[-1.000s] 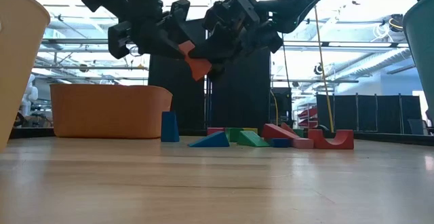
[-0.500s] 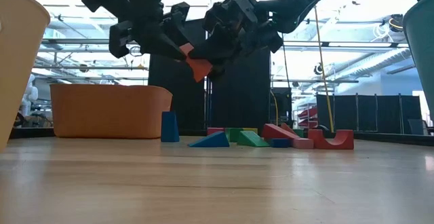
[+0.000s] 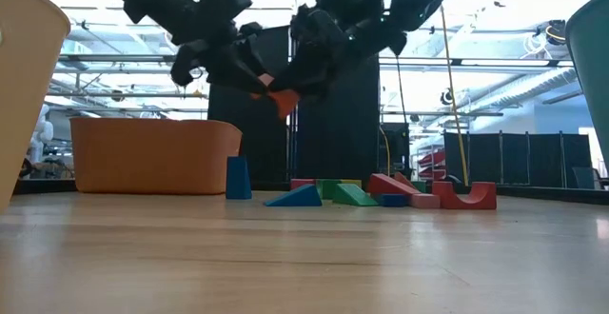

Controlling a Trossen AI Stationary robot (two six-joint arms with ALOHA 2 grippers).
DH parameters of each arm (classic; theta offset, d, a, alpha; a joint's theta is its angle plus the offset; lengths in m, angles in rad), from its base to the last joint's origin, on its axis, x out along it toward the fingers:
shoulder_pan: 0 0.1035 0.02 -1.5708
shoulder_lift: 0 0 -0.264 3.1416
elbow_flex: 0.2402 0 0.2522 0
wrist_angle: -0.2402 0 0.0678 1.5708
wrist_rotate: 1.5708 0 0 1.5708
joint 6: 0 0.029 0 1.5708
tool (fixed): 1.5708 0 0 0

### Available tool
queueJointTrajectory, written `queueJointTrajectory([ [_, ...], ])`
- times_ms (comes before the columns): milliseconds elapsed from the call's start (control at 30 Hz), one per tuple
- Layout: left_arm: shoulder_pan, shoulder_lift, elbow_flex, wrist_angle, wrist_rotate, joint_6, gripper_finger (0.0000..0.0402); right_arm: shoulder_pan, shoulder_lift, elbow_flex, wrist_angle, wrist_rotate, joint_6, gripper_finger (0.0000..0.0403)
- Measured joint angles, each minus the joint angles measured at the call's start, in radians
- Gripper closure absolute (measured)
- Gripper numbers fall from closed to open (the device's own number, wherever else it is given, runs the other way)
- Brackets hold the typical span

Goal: Sort blocks by size
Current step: Put the orange arch block into the orange bin

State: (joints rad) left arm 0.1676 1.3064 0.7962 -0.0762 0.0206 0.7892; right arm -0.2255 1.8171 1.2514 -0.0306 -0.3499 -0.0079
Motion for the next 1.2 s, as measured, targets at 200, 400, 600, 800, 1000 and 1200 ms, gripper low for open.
queueJointTrajectory([
  [200,0.003,-0.002,0.004,0.012,-0.123,-0.073,0.0270,0.009,-0.070,0.003,-0.143,0.288,-0.038,0.0252],
  [400,0.015,-0.038,0.002,-0.024,-0.211,-0.124,0.0270,0.010,-0.092,-0.005,-0.308,0.481,-0.065,0.0252],
  [600,0.044,-0.096,0.002,-0.065,-0.268,-0.188,0.0270,0.008,-0.084,-0.004,-0.378,0.550,-0.084,0.0252],
  [800,0.105,-0.132,0.002,-0.124,-0.340,-0.237,0.0269,0.010,-0.063,-0.008,-0.390,0.534,-0.109,0.0252],
  [1000,0.189,-0.132,0.002,-0.197,-0.339,-0.295,0.0269,0.009,-0.062,-0.075,-0.394,0.532,-0.133,0.0252],
  [1200,0.269,-0.132,0.002,-0.253,-0.337,-0.391,0.0269,0.008,-0.061,-0.107,-0.383,0.530,-0.150,0.0253],
])
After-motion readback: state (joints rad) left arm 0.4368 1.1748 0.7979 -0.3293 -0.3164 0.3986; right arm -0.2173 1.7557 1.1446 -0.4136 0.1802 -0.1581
